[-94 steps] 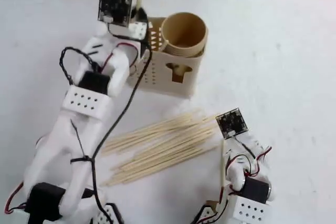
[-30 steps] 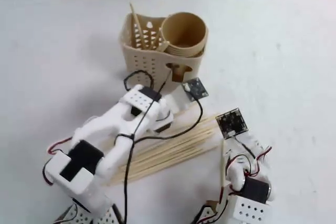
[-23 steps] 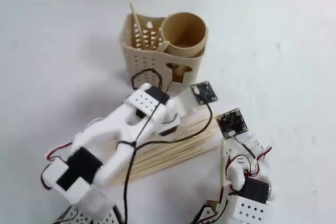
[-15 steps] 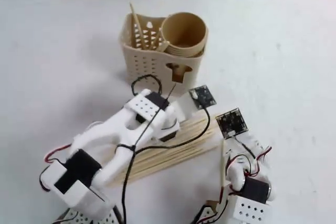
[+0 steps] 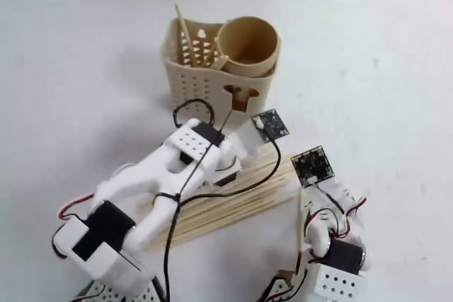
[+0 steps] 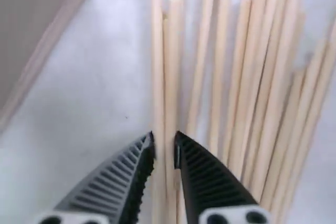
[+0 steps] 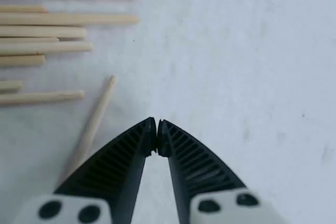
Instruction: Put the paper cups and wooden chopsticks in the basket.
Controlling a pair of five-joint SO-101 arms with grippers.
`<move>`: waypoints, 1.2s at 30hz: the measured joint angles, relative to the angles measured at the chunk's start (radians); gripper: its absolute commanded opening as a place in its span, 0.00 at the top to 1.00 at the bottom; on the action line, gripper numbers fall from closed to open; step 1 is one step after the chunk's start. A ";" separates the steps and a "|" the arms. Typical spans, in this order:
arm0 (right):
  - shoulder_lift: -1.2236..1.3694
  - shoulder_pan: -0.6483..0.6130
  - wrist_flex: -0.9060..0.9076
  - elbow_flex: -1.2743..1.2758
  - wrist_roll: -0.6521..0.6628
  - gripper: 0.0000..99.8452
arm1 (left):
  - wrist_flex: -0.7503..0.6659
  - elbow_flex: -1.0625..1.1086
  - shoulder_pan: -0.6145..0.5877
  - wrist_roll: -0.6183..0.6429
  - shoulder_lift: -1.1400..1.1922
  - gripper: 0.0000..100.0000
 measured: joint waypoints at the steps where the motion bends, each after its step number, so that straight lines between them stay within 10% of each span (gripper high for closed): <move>1: 0.000 0.000 0.000 0.000 0.000 0.98 | 0.000 0.000 0.000 0.000 0.000 0.93; 15: 0.000 0.000 0.000 0.000 0.000 0.98 | -0.006 -0.043 0.000 0.000 0.000 0.98; 36: 0.000 0.000 0.000 0.000 0.000 0.98 | 0.351 -0.385 0.126 0.014 -0.222 0.98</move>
